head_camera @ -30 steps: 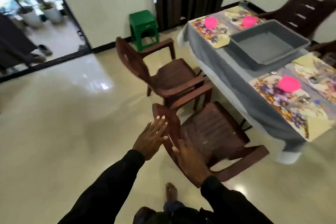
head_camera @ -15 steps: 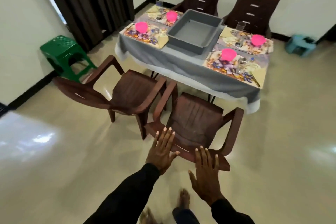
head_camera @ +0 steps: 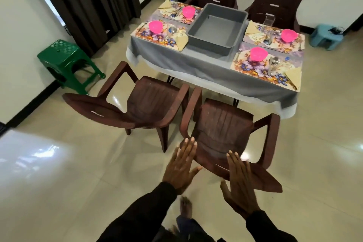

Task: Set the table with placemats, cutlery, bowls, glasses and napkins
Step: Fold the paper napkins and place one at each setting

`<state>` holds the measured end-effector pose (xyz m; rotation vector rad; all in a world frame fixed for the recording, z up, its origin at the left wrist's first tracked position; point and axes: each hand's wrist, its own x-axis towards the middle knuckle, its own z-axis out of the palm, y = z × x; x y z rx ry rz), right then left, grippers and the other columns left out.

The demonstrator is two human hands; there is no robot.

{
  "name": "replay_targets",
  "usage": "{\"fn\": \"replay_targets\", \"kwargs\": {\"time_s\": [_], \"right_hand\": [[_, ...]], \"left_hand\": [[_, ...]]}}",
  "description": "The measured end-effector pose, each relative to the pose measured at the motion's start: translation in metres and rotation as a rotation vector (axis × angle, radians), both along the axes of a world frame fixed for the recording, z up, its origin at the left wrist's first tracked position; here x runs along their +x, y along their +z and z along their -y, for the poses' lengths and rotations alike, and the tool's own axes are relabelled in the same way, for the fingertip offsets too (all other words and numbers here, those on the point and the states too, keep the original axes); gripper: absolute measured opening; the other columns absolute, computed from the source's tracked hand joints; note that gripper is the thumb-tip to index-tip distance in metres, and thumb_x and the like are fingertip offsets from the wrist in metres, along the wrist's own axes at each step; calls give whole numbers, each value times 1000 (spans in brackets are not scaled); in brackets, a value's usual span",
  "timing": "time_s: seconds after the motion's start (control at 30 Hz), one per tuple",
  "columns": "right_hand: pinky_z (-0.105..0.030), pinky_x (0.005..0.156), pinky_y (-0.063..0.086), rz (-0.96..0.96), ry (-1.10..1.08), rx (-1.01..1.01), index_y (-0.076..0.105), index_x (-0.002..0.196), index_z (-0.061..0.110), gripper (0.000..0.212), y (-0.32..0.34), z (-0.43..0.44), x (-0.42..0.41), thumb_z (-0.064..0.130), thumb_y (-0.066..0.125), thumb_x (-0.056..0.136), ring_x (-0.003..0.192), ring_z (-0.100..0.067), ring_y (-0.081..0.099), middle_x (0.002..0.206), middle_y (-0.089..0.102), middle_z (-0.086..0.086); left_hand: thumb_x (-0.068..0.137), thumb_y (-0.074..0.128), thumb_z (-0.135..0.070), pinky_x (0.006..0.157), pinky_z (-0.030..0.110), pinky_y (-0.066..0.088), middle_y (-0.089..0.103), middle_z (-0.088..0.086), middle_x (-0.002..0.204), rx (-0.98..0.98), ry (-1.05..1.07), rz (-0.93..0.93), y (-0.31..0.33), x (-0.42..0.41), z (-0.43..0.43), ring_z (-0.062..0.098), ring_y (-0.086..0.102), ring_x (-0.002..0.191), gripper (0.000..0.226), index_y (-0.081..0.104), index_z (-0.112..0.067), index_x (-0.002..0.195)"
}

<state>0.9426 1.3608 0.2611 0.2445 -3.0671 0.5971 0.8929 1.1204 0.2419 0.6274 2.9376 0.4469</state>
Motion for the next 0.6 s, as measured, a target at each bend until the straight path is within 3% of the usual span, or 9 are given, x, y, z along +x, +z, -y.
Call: {"fn": "replay_targets", "kwargs": {"time_s": [0.13, 0.27, 0.4, 0.6], "right_hand": [[-53, 122, 23, -61, 59, -135, 34, 155, 8, 60, 14, 103, -63, 34, 45, 102, 153, -16, 22, 162, 33, -6], [-46, 124, 20, -103, 184, -151, 33, 155, 7, 56, 20, 216, -117, 34, 37, 107, 153, -18, 23, 162, 33, -8], [-45, 127, 10, -69, 285, -125, 21, 159, 9, 59, 15, 334, -152, 39, 21, 109, 156, -18, 6, 168, 17, -8], [-55, 125, 9, 22, 168, 49, 22, 158, 8, 73, -12, 476, -167, 46, 41, 100, 156, -30, 3, 168, 13, -14]], "left_hand": [[108, 21, -56, 128, 48, 8, -2, 6, 173, 55, 146, -44, 24, -27, 97, 23, -2, 160, 73, 10, -10, 164], [109, 27, -50, 127, 53, 15, 7, 8, 173, 47, 279, -121, 31, -61, 212, 26, 6, 160, 69, 18, -8, 163], [108, 30, -44, 127, 53, 15, 9, 8, 173, 6, 369, -194, 24, -108, 334, 26, 6, 160, 67, 20, -8, 163], [109, 21, -50, 125, 58, 19, 21, 13, 169, -82, 197, -123, -9, -192, 466, 30, 15, 158, 69, 28, -4, 160]]}}
